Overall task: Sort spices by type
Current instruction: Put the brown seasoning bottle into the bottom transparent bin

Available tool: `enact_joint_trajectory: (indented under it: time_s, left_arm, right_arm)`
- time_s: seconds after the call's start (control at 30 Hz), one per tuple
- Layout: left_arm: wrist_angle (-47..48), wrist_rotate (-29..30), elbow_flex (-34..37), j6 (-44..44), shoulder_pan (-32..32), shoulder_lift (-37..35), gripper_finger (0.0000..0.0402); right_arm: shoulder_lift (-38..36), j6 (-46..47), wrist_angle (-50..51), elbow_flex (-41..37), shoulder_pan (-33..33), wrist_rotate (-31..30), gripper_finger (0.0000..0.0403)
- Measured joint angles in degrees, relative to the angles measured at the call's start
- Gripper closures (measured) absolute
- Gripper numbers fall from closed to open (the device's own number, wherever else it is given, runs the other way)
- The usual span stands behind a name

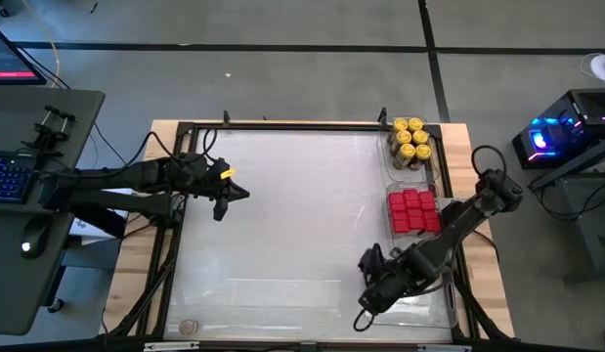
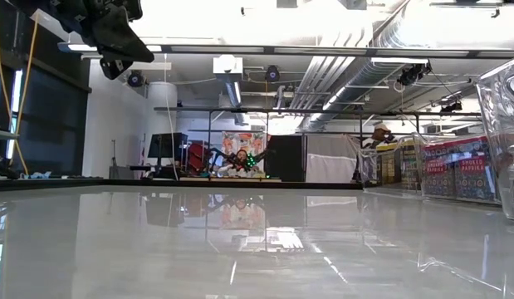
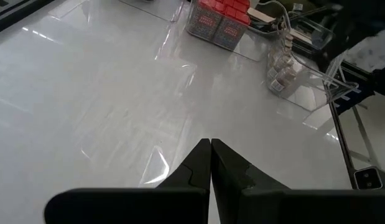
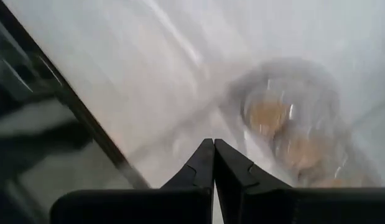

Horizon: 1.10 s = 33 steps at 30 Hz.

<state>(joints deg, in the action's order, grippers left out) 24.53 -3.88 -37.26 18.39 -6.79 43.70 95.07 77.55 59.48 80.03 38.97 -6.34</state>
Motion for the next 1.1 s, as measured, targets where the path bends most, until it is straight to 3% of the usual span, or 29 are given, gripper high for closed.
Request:
enact_joint_trajectory:
  time_s: [0.1, 0.2, 0.3, 0.4, 0.47, 0.63, 0.77, 0.87, 1.0, 1.1]
  left_arm:
    - [0.00, 0.00, 0.00, 2.19, 0.00, 0.02, 0.0401]
    - [0.00, -0.44, 0.00, 5.67, 0.14, 0.01, 0.0402]
    - [0.01, -6.99, 0.00, 7.49, 0.98, 0.02, 0.0402]
    - [4.22, -16.30, -0.64, 9.35, 5.10, 0.00, 0.0401]
    - [10.78, -17.02, -1.72, 10.70, 10.58, 0.00, 0.0401]
    - [22.65, -9.97, -4.12, 19.82, 31.59, 0.03, 0.0402]
    - [21.16, -6.13, -4.26, 35.29, 51.62, 1.82, 0.0402]
    - [15.96, -0.61, -4.24, 42.96, 64.79, 7.21, 0.0402]
    - [4.77, 4.06, -5.07, 45.30, 74.78, 18.82, 0.0402]
    - [5.32, 4.19, -9.42, 39.46, 77.65, 28.35, 0.0402]
  right_arm:
    - [-0.02, -6.00, -3.85, 5.12, -2.13, -12.60, 0.0403]
    - [0.49, -21.13, -15.67, 6.89, -6.82, -21.31, 0.0403]
    - [3.44, -37.06, -26.97, 7.46, -13.15, -17.55, 0.0403]
    - [7.05, -44.26, -31.54, 8.75, -18.40, -13.93, 0.0403]
    - [8.50, -45.72, -31.36, 10.03, -21.03, -12.75, 0.0402]
    - [9.86, -49.65, -30.59, 10.56, -25.31, -9.88, 0.0402]
    - [9.54, -52.21, -29.24, 10.67, -26.92, -9.74, 0.0402]
    - [9.53, -54.84, -27.75, 10.67, -27.37, -9.71, 0.0402]
    - [9.53, -57.12, -25.30, 10.67, -27.74, -9.83, 0.0402]
    - [9.53, -57.73, -23.70, 10.67, -28.13, -10.06, 0.0402]
